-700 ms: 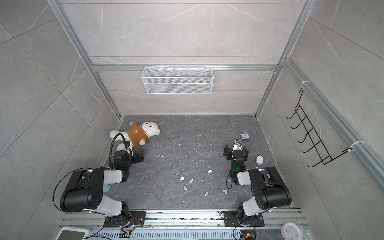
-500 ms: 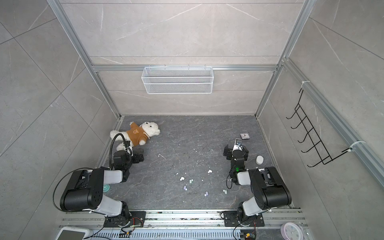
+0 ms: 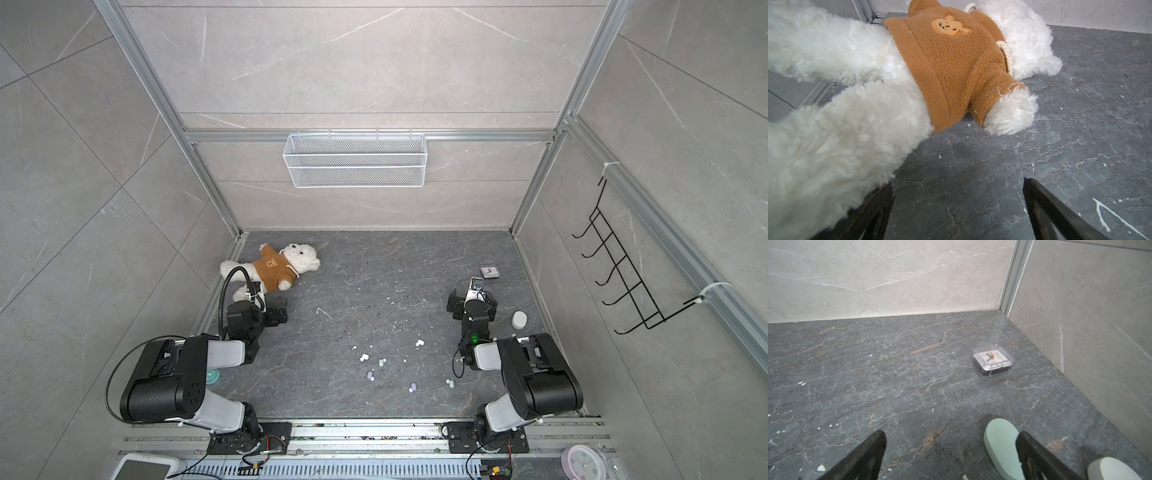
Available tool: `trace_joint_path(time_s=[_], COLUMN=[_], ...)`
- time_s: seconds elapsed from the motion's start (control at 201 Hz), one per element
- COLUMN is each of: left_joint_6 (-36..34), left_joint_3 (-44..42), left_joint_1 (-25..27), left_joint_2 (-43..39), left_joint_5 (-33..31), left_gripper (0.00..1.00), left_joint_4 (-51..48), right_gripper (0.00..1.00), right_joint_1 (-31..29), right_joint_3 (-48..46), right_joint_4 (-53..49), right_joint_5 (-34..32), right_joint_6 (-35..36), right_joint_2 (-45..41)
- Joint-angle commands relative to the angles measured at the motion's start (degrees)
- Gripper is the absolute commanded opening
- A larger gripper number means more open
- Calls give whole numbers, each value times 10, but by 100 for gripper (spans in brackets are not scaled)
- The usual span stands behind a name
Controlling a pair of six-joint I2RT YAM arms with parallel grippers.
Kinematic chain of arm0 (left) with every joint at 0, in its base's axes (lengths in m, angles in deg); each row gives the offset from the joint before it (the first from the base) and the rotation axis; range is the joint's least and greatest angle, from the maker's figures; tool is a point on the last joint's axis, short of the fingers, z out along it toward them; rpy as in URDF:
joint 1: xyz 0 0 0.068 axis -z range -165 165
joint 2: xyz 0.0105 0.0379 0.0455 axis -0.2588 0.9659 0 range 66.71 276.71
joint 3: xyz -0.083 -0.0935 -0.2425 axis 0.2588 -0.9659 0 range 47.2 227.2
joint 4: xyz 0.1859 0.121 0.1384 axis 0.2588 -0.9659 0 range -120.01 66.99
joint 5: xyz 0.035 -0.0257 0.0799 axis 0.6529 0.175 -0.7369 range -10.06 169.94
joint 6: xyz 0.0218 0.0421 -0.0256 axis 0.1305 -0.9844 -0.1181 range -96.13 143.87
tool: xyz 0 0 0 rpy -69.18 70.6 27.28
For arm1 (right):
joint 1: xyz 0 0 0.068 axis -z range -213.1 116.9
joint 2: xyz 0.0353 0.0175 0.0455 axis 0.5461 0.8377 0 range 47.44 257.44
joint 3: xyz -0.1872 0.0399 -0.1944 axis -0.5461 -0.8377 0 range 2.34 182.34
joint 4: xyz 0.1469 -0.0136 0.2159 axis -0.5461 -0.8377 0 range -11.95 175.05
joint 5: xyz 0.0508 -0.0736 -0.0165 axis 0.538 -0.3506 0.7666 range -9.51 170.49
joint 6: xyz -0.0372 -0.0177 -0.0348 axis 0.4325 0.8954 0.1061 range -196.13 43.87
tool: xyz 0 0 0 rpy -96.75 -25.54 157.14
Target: Insert the wireless bluetooth earbuds into the charging case
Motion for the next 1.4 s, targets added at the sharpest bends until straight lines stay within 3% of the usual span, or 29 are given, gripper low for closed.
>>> trace_joint_path(time_s=[0.0,0.075,0.129,0.189,0.319,0.508,0.657,0.791,0.961,1.15,1.399], left_joint_6=[1,2,2,3,10,46,62,49,50,63,69], left_joint_3=[9,17,54,102,141,197,250,299,332,324,324], left_joint_1=[-2,0,1,2,10,44,96,139,156,178,192], left_joint_2=[-9,-16,-46,-74,-125,-142,-113,-78,-46,-34,-27], left_joint_5=[-8,-25,-25,-30,-14,-1,41,79,137,161,166], left_gripper=[100,100,100,100,100,100,100,100,100,100,100], left_joint_4=[19,7,-90,-191,-274,-376,-431,-456,-464,-446,-431], right_gripper=[100,100,100,100,100,100,100,100,100,100,95], right_joint_1=[3,2,-1,-2,-2,-1,26,78,165,245,277], right_joint_3=[4,11,28,90,184,338,406,424,425,372,344], right_joint_4=[1,-37,-100,-297,-552,-902,-1062,-1128,-1175,-1118,-1033], right_joint_5=[9,10,-15,-16,-11,15,97,172,206,215,262], right_joint_6=[-5,-1,-1,-28,-87,-182,-249,-255,-217,-201,-172], right_joint_2=[2,-22,-54,-127,-198,-178,-144,-119,-83,-67,-18])
